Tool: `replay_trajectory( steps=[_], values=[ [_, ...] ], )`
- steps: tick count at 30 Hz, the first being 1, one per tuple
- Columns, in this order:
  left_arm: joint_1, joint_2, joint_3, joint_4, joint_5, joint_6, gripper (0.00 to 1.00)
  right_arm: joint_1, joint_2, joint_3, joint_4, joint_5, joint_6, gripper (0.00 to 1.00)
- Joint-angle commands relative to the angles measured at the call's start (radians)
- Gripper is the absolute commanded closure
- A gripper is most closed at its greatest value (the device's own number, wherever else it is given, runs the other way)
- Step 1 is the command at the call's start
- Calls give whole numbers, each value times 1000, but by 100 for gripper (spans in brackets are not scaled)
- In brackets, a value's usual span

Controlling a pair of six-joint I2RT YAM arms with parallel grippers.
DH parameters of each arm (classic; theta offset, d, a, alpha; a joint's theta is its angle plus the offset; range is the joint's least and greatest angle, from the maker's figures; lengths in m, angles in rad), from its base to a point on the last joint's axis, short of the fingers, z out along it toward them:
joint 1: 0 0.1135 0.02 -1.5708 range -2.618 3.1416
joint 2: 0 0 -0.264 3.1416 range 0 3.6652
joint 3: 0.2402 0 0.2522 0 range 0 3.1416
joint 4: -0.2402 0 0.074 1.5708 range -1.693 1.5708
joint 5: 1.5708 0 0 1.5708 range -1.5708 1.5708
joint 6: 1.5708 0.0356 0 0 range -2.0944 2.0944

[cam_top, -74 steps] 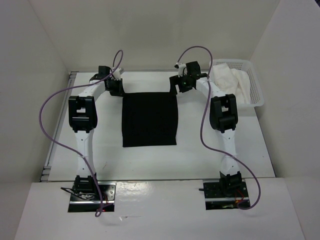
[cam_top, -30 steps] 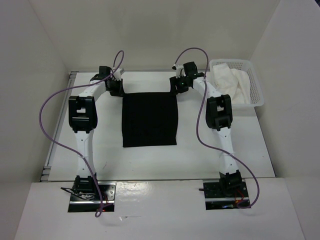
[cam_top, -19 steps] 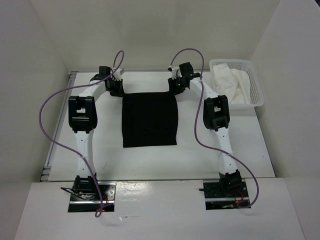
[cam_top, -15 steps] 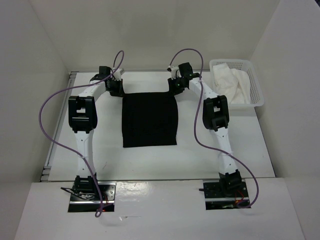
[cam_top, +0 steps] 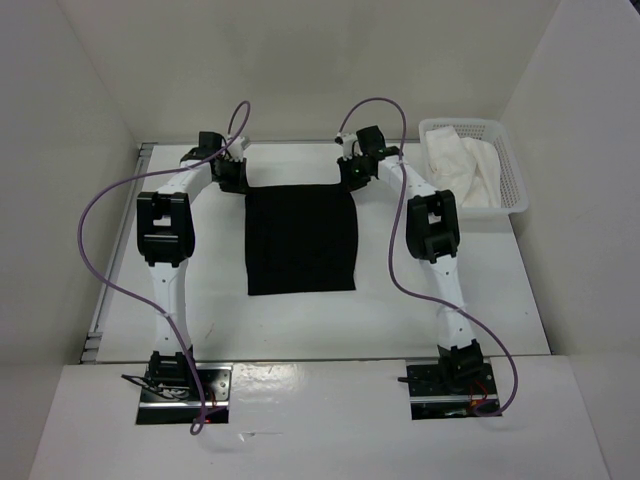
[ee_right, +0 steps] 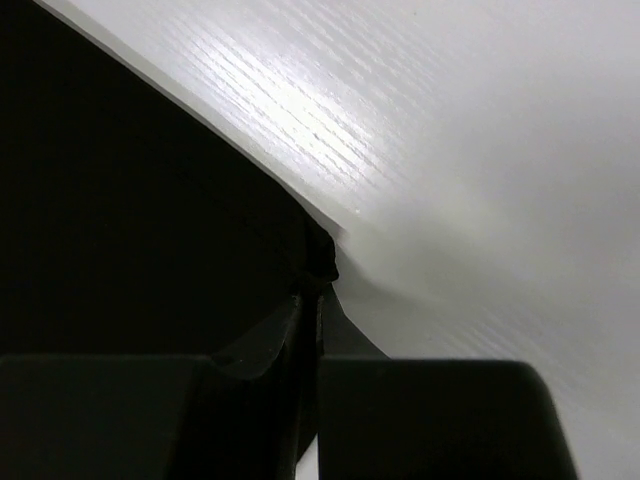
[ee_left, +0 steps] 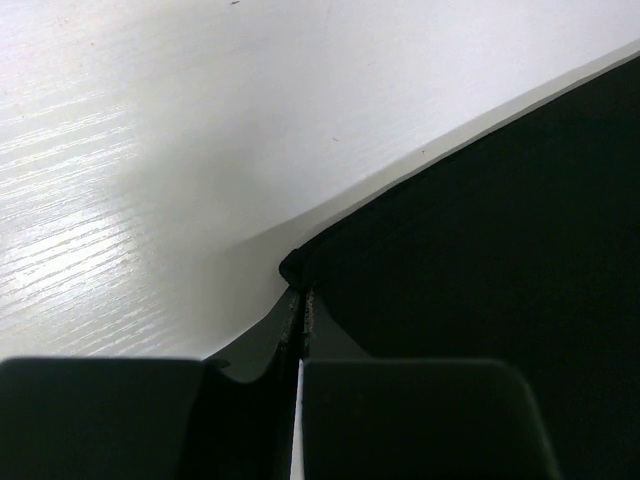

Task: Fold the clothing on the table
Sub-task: Fold the skirt

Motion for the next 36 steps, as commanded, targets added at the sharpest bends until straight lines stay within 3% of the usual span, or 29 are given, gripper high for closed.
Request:
replay_trajectory(
  steps=[1,28,36],
  values=[
    [0,-71,-8,-16,-17,35,100,7,-90,-52,1,60,-23,100],
    [-43,-272,52,-94,21,73,100,7,-487,-392,214,190,-23,100],
    [-43,-365,-66,-94,30,114,100,7,-595,-546,265,219,-65,100]
  ],
)
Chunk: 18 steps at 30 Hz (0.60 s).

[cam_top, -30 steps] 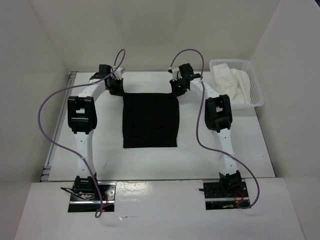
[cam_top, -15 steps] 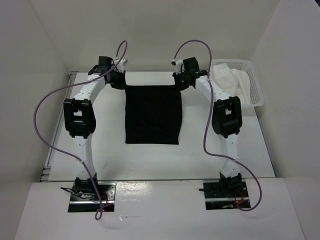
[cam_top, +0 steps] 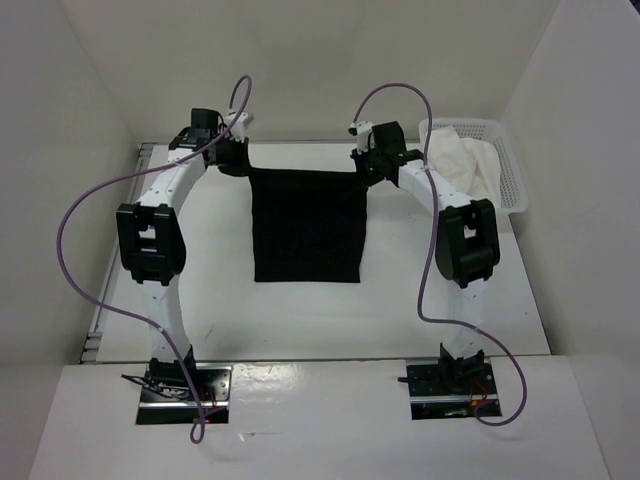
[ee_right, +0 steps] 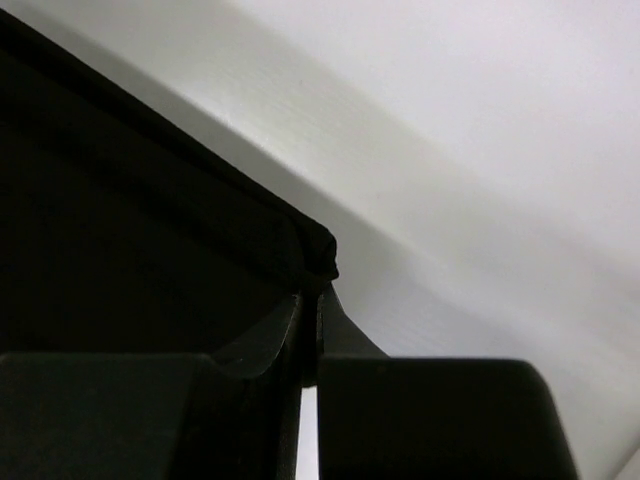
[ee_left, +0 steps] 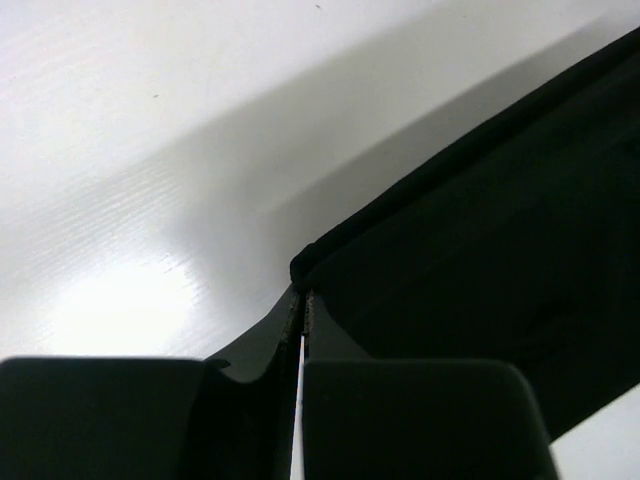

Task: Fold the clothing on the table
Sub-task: Fold the skirt

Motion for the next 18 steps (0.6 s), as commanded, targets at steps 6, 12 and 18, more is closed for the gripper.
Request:
replay_trajectory(
  steps=[6,12,18],
  values=[
    [7,-182,-141,-14,54,79,100,3,-210,-135,66,39,-73,100],
    [-2,-273,-247,-25,54,125,100,3,-297,-206,46,29,-82,100],
    [-2,-342,-357,-25,63,146,100,49,-366,-280,13,29,-127,100]
  ],
)
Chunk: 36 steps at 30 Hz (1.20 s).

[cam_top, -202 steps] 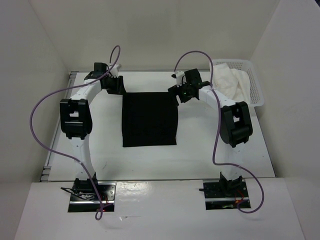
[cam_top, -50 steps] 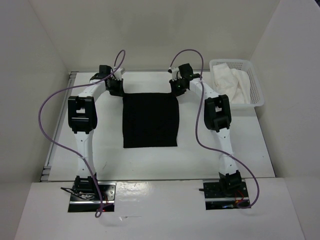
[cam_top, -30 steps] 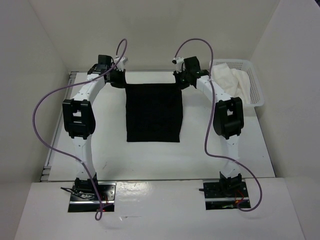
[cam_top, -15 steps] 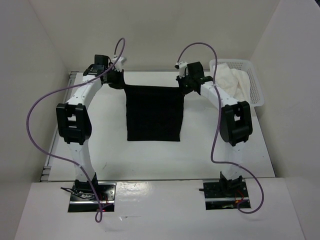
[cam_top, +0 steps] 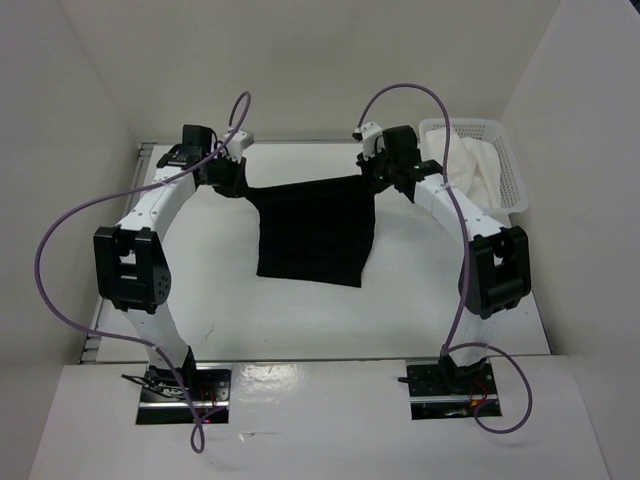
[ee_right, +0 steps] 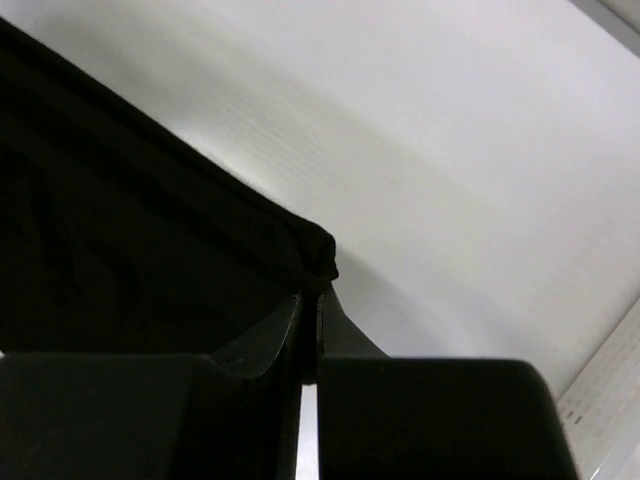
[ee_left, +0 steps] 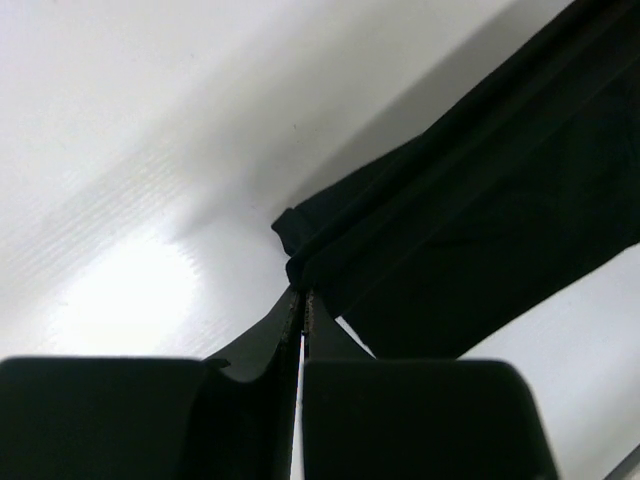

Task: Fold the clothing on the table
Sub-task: Fold the skirt

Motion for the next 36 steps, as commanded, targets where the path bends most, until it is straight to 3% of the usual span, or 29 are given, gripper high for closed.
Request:
replay_trajectory(
  steps=[1,19,28,34,35,36],
  values=[
    [9,-71,-42,-4,8,54,100,21,-69,-42,-18,42,-47,100],
    [-23,-109,-174,-31,27,119,100,71,-97,-180,-61,94,-140,100],
    [-42,-186,-277,-42,27,171,97,89,-108,-198,-168,19,-206,100],
    [-51,-229,-318,-42,7,180,92,138,-140,-217,-289,-44,-292,83],
    [-51,-229,-329,-42,7,191,92,155,-151,-226,-305,-44,-303,75],
    [-51,-240,-329,-42,-3,191,85,164,-163,-226,-331,-55,-321,68]
  ],
)
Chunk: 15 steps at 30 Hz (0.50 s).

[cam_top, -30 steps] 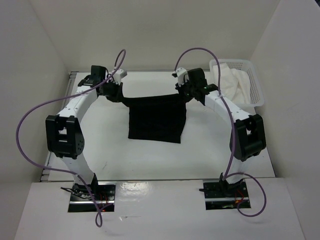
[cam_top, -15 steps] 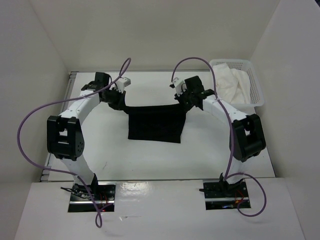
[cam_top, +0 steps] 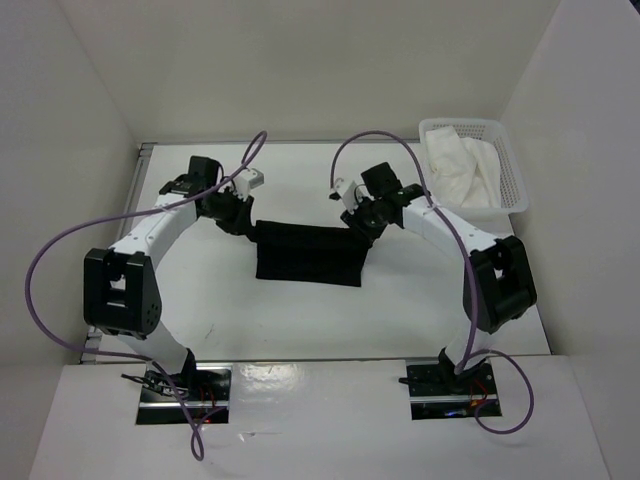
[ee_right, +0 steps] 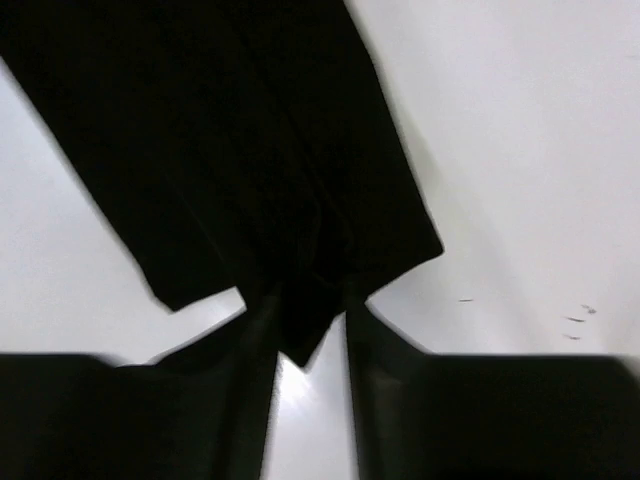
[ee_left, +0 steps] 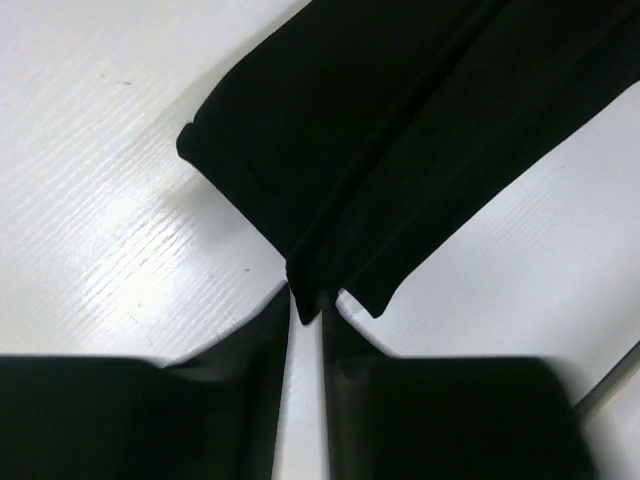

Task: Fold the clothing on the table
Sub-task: Fold the skirt

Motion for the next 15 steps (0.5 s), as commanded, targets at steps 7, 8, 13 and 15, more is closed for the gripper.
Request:
replay_trajectory(
  steps=[7,8,13,15],
  values=[
    [2,-69,-43,-32,-12,70,54,75,-107,-34,-222,-39,-146,45],
    [2,-93,-55,-41,-22,79,51,75,-107,-34,-222,-39,-146,45],
    [2,-162,-90,-10,-47,79,44,75,-127,-43,-187,-20,-143,45],
    [2,-173,-90,5,-58,42,44,75,-136,-43,-129,-9,-114,45]
  ],
)
